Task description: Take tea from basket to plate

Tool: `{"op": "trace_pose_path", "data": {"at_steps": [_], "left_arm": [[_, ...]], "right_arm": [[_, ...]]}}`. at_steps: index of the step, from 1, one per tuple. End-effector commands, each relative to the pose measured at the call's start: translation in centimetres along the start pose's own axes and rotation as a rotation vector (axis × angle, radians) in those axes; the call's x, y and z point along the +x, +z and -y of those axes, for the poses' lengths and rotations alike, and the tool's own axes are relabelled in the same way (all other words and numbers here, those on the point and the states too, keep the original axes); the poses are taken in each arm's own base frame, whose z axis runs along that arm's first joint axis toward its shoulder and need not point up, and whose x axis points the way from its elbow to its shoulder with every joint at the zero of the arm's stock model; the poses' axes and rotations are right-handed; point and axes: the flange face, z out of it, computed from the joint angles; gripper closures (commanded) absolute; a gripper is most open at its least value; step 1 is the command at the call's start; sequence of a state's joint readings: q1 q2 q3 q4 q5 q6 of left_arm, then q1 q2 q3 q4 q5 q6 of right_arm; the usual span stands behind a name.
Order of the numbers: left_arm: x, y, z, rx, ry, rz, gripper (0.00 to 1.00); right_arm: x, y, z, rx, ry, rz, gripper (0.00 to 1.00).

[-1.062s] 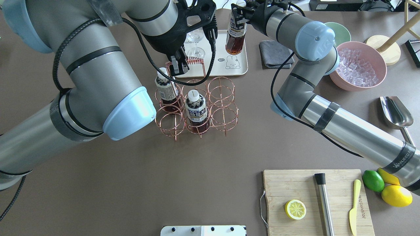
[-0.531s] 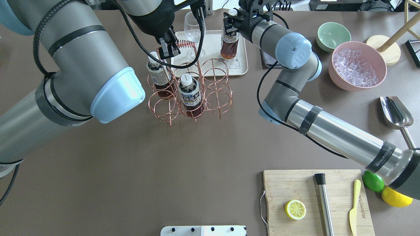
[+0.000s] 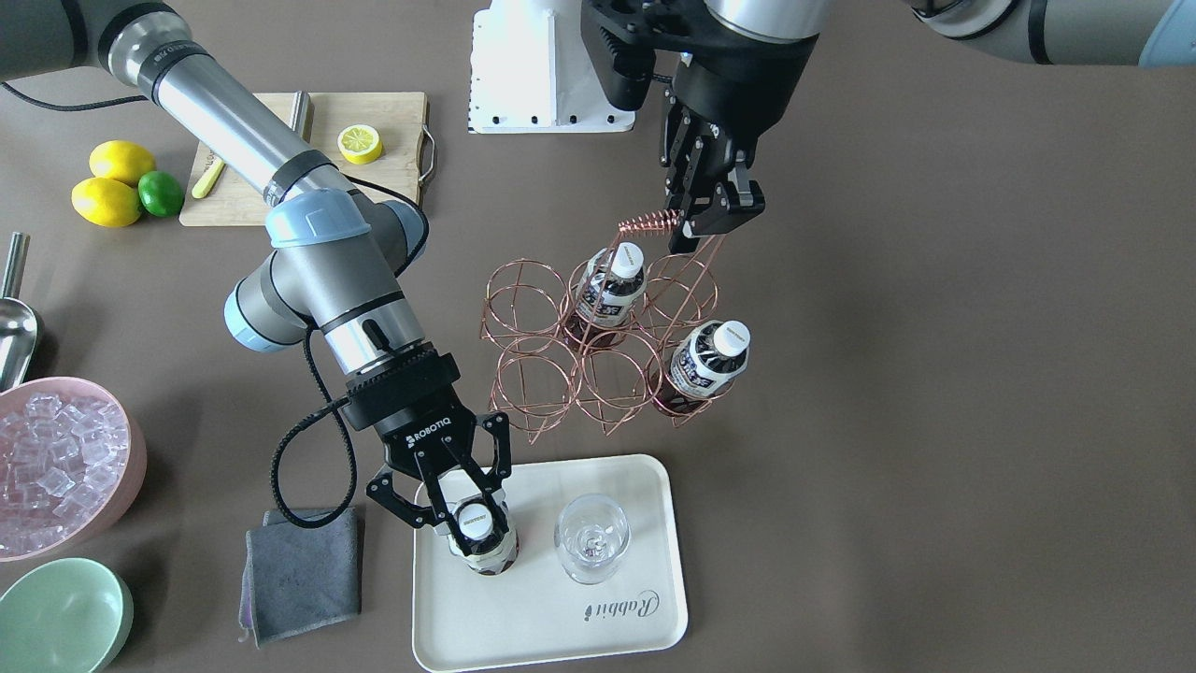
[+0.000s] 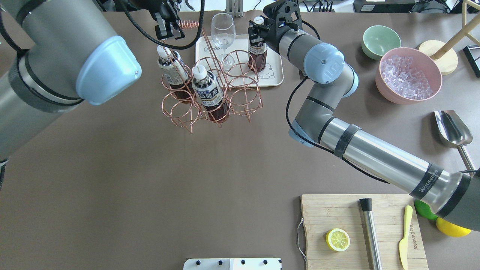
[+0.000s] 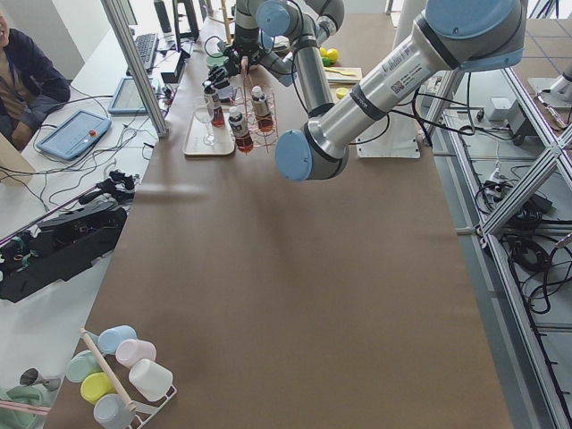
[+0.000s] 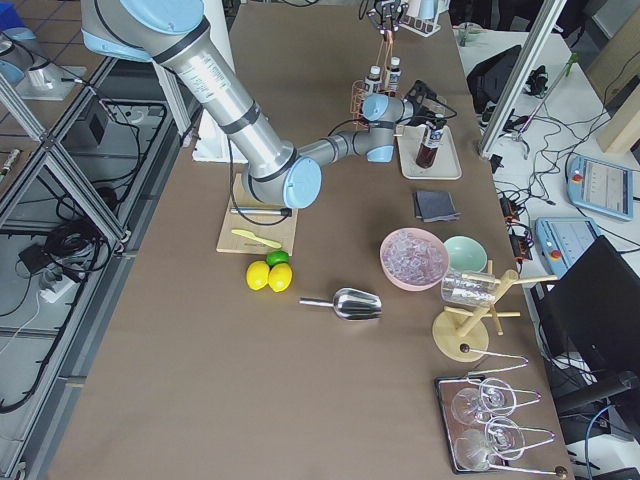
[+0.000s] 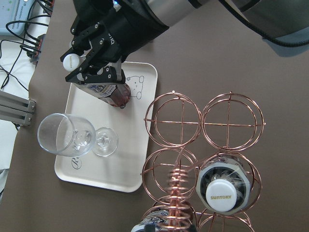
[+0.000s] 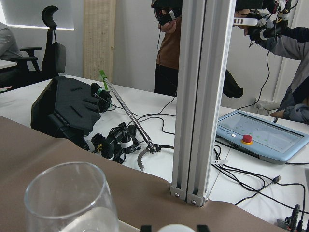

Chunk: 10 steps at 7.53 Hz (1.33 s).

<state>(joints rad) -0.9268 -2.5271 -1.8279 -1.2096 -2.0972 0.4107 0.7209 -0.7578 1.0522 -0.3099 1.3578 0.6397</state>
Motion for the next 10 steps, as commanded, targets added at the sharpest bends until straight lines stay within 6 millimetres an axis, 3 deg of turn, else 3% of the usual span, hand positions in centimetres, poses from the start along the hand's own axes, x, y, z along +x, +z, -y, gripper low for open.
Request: {"op": "trace_pose_path", "data": {"at_steps": [1, 4, 7, 9, 10], "left_arm": [[-5.2, -3.1, -5.3, -0.034, -0.016, 0.014, 1.0], [-10.3, -5.0, -14.0, -0.064, -0.052, 0.027, 1.0], [-14.5, -6.9, -24.1, -0.086, -0.012, 0.014, 1.0], [-17.9, -7.5, -31.2, -0.138, -0.003, 0.013, 1.0], [-19.8, -7.0, -34.2, -0.16, 0.012, -0.008, 1.0]], "right_arm": [[-1.4, 0.1, 0.5, 0.005, 0.004, 0.016, 0.0], [-1.6, -0.1, 1.0, 0.015, 0.024, 0.023, 0.0], [0.8, -1.5, 5.5, 0.033, 0.026, 0.042, 0.0], [1.4, -4.6, 8.1, -0.017, 0.021, 0.023, 0.0], [2.3, -6.9, 7.4, -0.04, 0.039, 0.007, 0.0]]}}
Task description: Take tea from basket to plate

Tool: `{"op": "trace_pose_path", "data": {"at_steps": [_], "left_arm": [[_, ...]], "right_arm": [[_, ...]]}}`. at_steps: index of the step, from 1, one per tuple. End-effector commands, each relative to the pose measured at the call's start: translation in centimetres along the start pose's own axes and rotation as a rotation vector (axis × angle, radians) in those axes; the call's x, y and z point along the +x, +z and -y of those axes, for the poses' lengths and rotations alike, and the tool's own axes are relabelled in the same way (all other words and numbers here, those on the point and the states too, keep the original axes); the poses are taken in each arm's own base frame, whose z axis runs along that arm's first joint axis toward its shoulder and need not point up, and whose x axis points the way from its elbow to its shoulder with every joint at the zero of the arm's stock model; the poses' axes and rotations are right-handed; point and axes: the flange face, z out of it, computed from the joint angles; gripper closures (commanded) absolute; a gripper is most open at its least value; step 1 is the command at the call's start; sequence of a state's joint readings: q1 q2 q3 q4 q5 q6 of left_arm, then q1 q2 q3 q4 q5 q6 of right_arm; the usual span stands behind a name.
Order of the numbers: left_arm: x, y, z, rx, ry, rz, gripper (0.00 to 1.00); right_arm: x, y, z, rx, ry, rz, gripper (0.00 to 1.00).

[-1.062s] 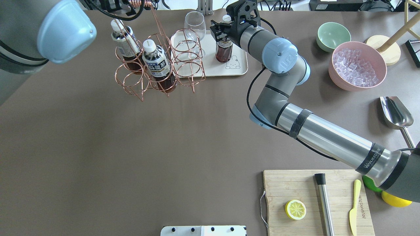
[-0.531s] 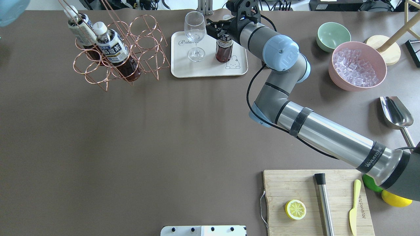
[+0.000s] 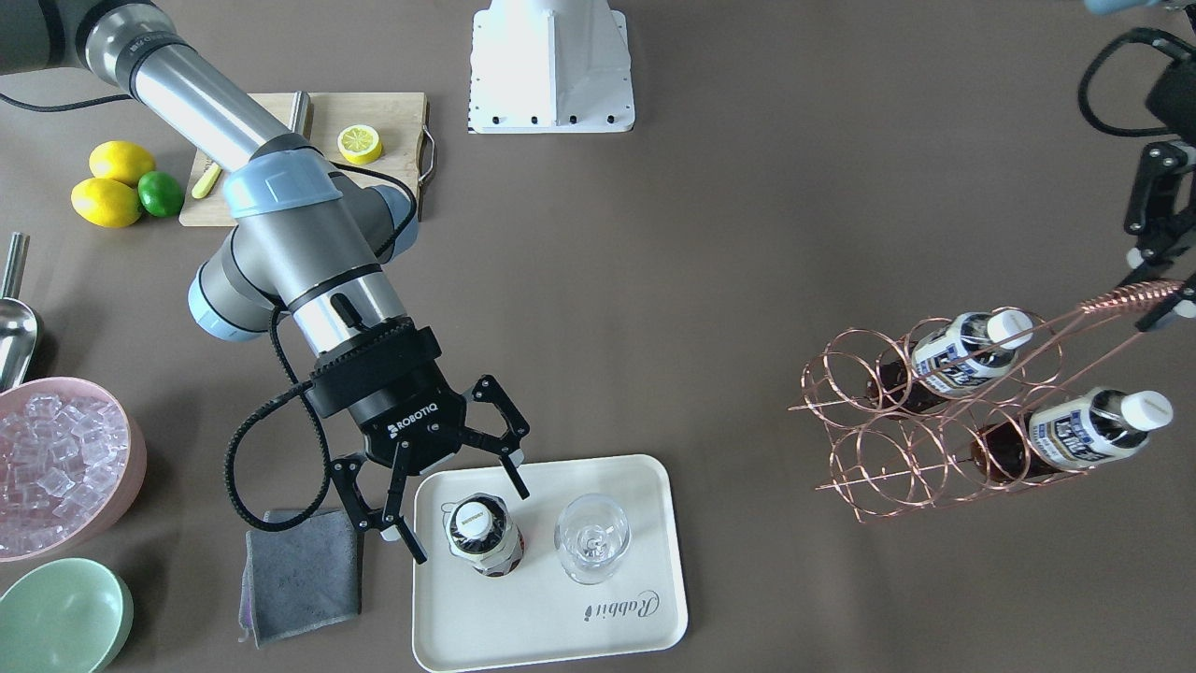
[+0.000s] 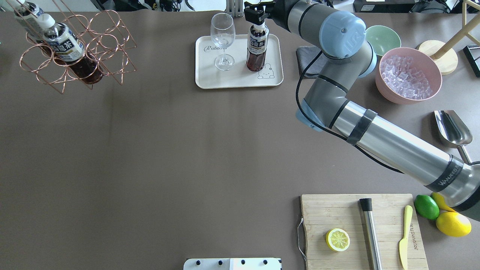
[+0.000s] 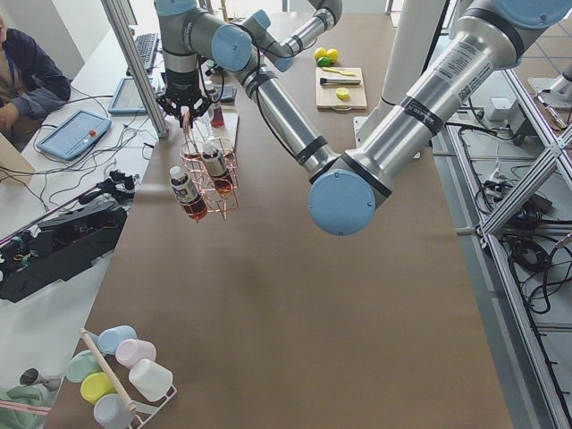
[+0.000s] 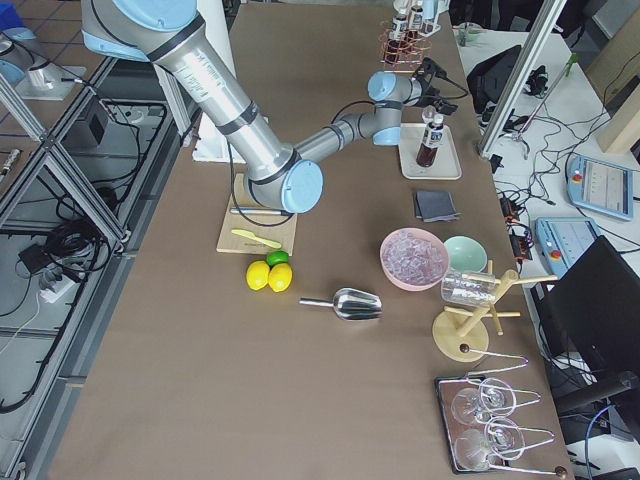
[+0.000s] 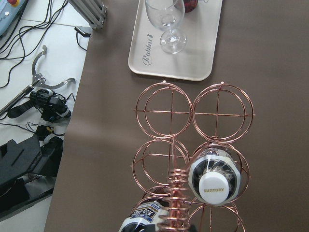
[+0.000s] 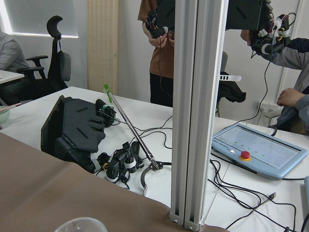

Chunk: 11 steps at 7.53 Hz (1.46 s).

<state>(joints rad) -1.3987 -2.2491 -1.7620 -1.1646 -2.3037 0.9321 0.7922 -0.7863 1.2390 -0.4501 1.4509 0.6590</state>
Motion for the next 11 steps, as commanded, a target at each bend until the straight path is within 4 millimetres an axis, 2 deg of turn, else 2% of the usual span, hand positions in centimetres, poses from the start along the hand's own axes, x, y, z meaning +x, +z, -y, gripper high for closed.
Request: {"op": "trace_pose_path", "data": {"at_steps": [1, 2, 3, 4, 5, 6, 7, 8, 9, 11], "left_arm": [[-5.0, 1.8, -8.6, -0.06, 0.039, -0.045, 1.0], [-6.4, 2.8, -11.1, -0.076, 0.049, -0.07, 1.0], [-7.3, 3.6, -12.4, -0.08, 0.064, -0.076, 1.0], [-8.1, 4.8, -14.0, -0.085, 0.069, -0.089, 1.0], [-8.9, 6.5, -15.9, -0.089, 0.089, -0.101, 1.0], [-9.7, 7.2, -17.3, -0.088, 0.088, -0.091, 1.0], [-9.7, 8.5, -18.8, -0.089, 0.088, -0.091, 1.0], [-9.5, 9.0, -19.6, -0.092, 0.088, -0.089, 1.0], [-9.2, 9.5, -20.2, -0.093, 0.098, -0.097, 1.0], [-9.2, 9.7, -20.3, -0.092, 0.125, -0.086, 1.0]], "right_arm": [[1.8, -5.4, -0.5, -0.073, 0.033, -0.046, 0.0], [3.8, -7.8, -2.0, -0.13, 0.043, -0.048, 0.0], [6.1, -10.8, -3.1, -0.191, 0.141, -0.064, 0.0], [7.7, -14.9, -3.8, -0.252, 0.169, -0.115, 0.0], [8.3, -17.2, -4.3, -0.318, 0.189, -0.167, 0.0], [10.1, -18.3, -5.6, -0.384, 0.222, -0.192, 0.0], [13.4, -19.7, -7.0, -0.441, 0.251, -0.223, 0.0], [17.1, -22.1, -8.6, -0.503, 0.286, -0.254, 0.0], [20.1, -24.7, -8.5, -0.553, 0.335, -0.283, 0.0], [25.7, -29.0, -7.1, -0.649, 0.457, -0.343, 0.0]]}}
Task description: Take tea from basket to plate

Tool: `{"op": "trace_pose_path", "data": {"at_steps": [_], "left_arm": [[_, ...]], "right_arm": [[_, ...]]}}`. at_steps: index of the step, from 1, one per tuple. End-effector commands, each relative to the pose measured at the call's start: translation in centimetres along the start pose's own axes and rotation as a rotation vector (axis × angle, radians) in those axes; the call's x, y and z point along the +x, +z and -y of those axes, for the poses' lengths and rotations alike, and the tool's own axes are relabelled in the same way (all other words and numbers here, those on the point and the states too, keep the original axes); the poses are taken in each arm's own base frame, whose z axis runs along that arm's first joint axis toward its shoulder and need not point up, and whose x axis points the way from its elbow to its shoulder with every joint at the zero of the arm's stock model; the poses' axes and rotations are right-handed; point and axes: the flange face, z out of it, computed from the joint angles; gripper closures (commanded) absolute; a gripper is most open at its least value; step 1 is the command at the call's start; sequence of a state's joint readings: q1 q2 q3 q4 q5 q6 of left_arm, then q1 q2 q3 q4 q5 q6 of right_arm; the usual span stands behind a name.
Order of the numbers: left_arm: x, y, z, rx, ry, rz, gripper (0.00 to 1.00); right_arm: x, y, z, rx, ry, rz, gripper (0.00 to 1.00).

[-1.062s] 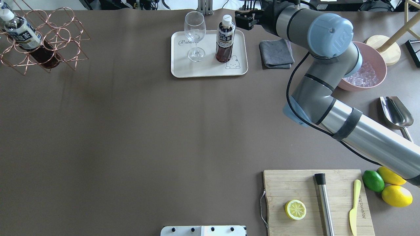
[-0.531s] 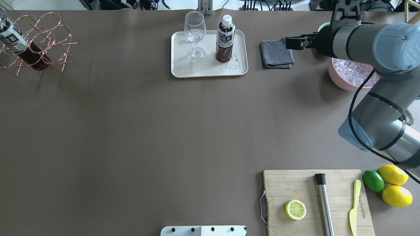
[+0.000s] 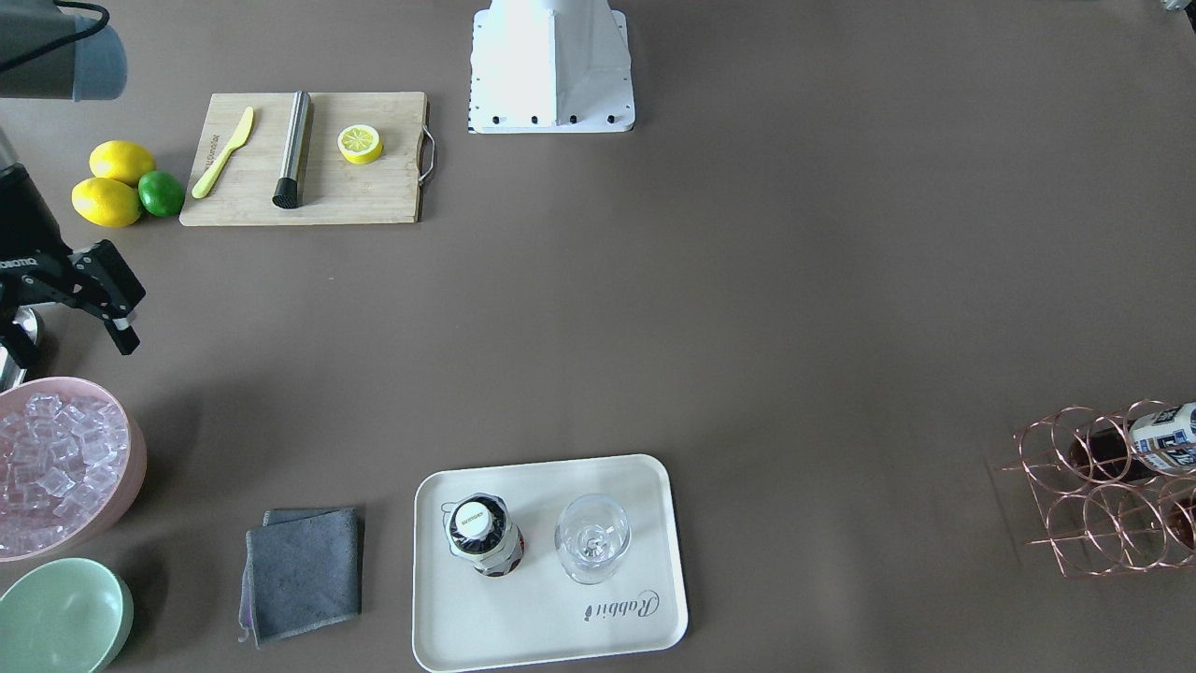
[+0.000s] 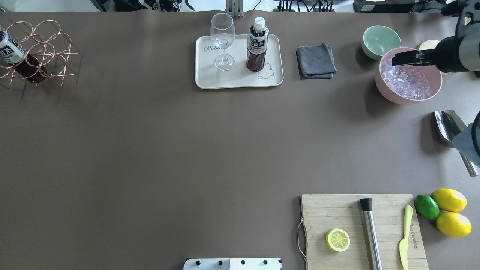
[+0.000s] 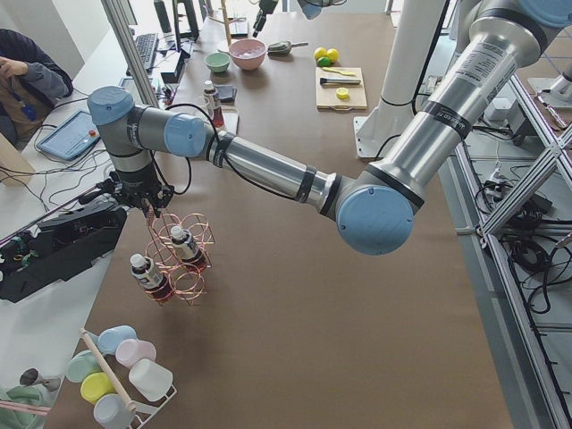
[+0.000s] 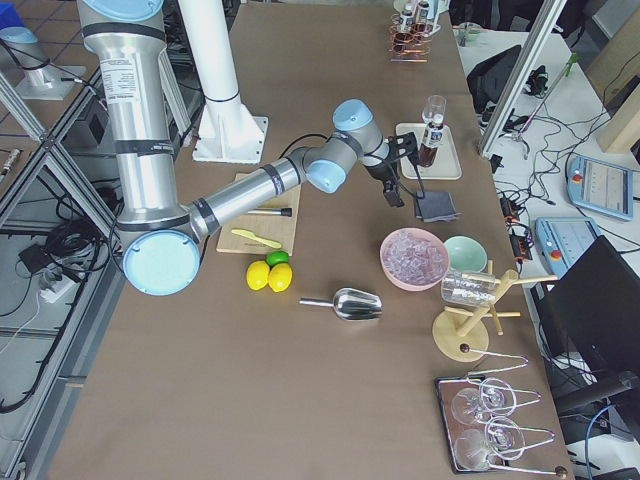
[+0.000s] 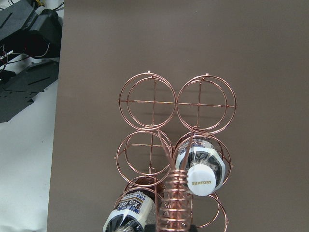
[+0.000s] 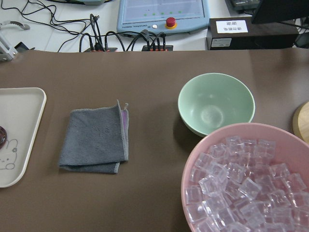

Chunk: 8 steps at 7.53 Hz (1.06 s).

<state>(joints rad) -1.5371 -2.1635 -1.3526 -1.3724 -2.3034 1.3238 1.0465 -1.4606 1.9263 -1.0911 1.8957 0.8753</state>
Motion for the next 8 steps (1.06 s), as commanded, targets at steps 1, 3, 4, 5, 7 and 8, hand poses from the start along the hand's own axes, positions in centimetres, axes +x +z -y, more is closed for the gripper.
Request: {"op": "trace_pose_path", "data": {"at_steps": [1, 3, 4, 5, 7, 8], "left_arm": [[0.7, 1.6, -1.2, 0.001, 0.03, 0.011, 1.0], [1.0, 1.8, -1.5, 0.004, 0.042, 0.017, 1.0], [1.1, 1.9, -1.4, 0.004, 0.044, 0.017, 1.0], [1.2, 1.8, -1.5, 0.006, 0.044, 0.019, 1.0], [1.9, 2.6, -2.2, 0.006, 0.037, 0.008, 1.0], [1.9, 2.6, -2.1, 0.007, 0.035, 0.007, 0.92]], "right_arm": [[9.0, -4.3, -0.4, -0.136, 0.112, -0.051, 0.0], [21.5, -7.5, -5.1, -0.233, 0.088, -0.117, 0.0], [27.0, -8.5, -7.7, -0.267, 0.076, -0.153, 0.0], [31.0, -8.8, -9.8, -0.309, 0.006, -0.138, 0.0], [33.6, -8.0, -11.0, -0.444, 0.034, -0.054, 0.0], [33.3, -8.1, -9.5, -0.461, 0.054, -0.068, 0.0]]}}
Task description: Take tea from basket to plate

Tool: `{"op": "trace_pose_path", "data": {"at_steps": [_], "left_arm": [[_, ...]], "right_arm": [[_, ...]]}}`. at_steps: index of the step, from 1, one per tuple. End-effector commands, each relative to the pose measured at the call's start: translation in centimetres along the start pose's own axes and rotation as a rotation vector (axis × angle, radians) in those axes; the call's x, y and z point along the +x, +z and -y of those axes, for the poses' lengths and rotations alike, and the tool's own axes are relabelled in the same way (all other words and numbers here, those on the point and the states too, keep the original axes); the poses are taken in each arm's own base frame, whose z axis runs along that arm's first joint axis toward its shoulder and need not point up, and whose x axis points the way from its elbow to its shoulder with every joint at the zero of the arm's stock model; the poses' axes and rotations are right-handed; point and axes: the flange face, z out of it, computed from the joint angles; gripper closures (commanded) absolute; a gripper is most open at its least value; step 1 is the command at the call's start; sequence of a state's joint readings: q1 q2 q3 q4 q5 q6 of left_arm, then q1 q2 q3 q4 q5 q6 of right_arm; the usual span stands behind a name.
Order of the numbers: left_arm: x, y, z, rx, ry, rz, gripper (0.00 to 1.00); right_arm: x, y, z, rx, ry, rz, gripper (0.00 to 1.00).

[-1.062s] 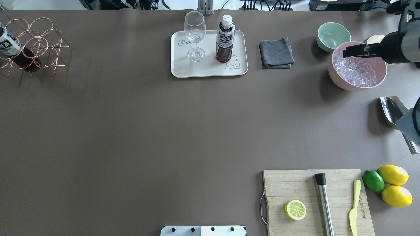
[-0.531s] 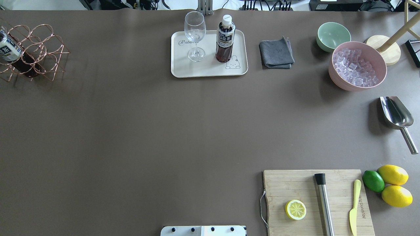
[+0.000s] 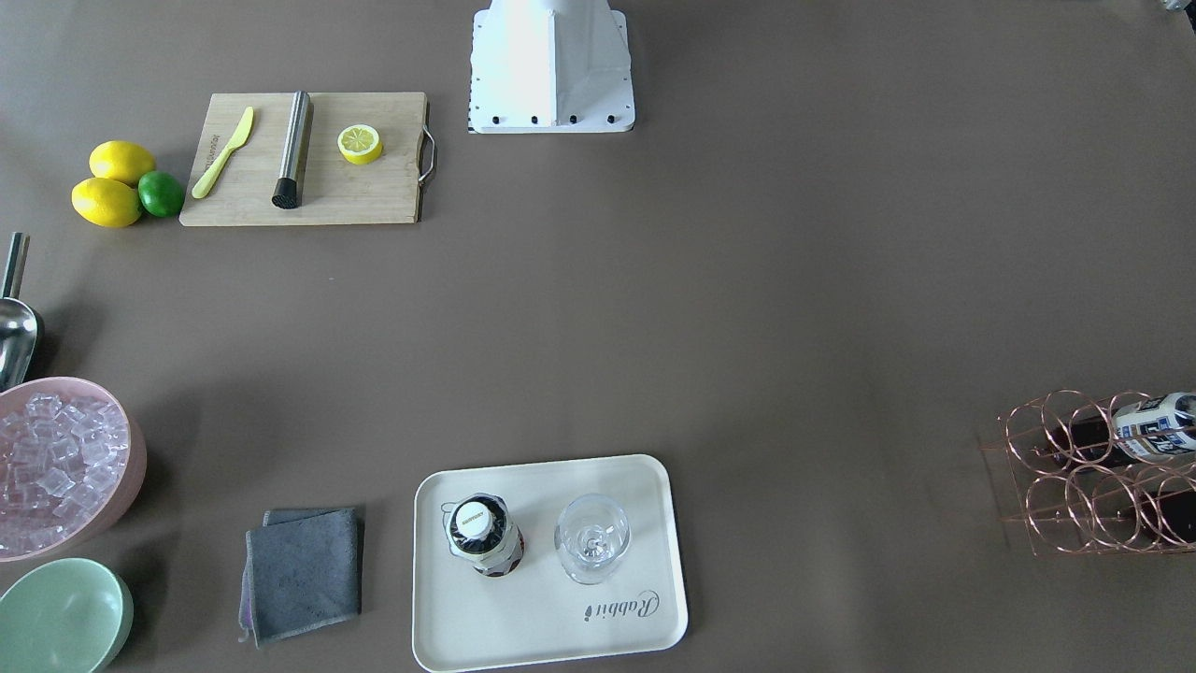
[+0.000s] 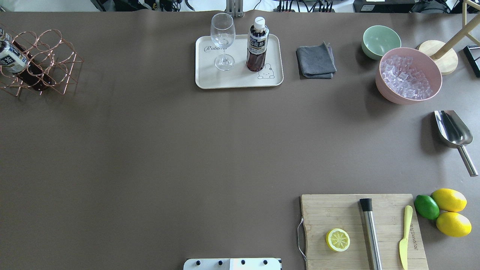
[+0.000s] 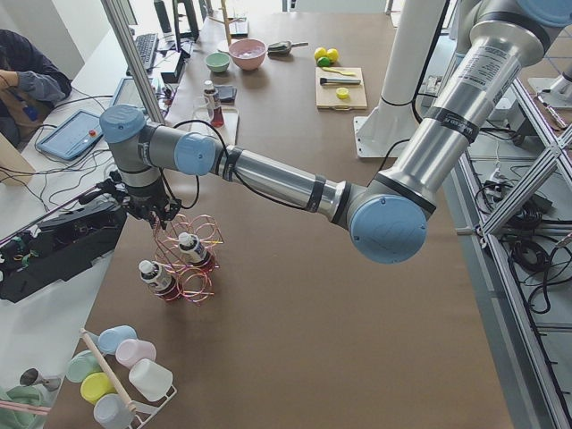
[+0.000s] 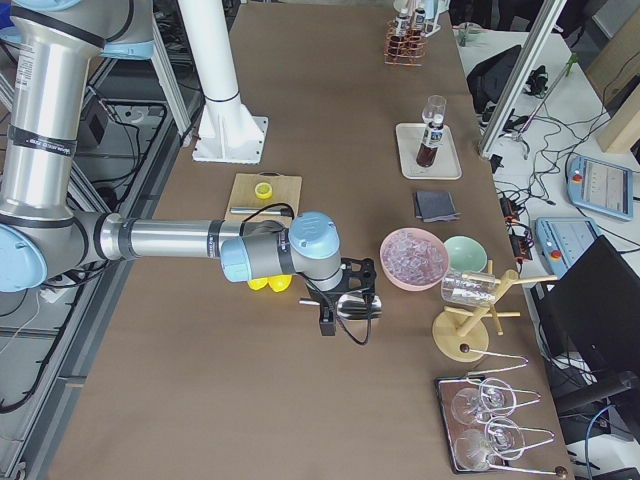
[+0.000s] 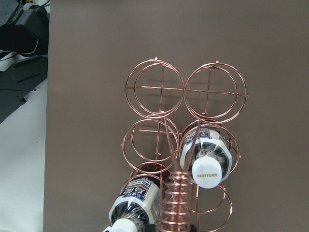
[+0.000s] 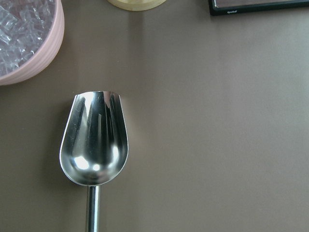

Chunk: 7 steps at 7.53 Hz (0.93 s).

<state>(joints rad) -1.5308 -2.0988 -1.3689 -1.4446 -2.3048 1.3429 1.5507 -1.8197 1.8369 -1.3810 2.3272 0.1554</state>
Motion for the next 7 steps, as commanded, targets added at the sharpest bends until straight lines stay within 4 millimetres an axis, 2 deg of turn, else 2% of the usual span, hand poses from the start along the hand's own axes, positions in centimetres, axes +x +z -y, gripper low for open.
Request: {"op": "trace_pose_path", "data": {"at_steps": [1, 2, 3, 7], "left_arm": [[0.38, 0.55, -0.44, 0.0, -0.013, -0.009, 0.7], [0.41, 0.58, -0.48, 0.0, -0.021, -0.013, 0.51], [0.49, 0.5, -0.57, -0.001, -0.047, -0.014, 0.02], [0.42, -0.11, -0.44, -0.002, -0.106, -0.005, 0.02]], "right_arm": [[0.46, 0.22, 1.58, -0.087, 0.028, 0.011, 0.0], [0.42, 0.23, 1.57, -0.102, 0.045, 0.013, 0.0], [0.13, -0.31, 1.59, -0.116, 0.067, 0.014, 0.0], [0.6, -0.02, 1.21, -0.119, 0.071, 0.009, 0.0]]}}
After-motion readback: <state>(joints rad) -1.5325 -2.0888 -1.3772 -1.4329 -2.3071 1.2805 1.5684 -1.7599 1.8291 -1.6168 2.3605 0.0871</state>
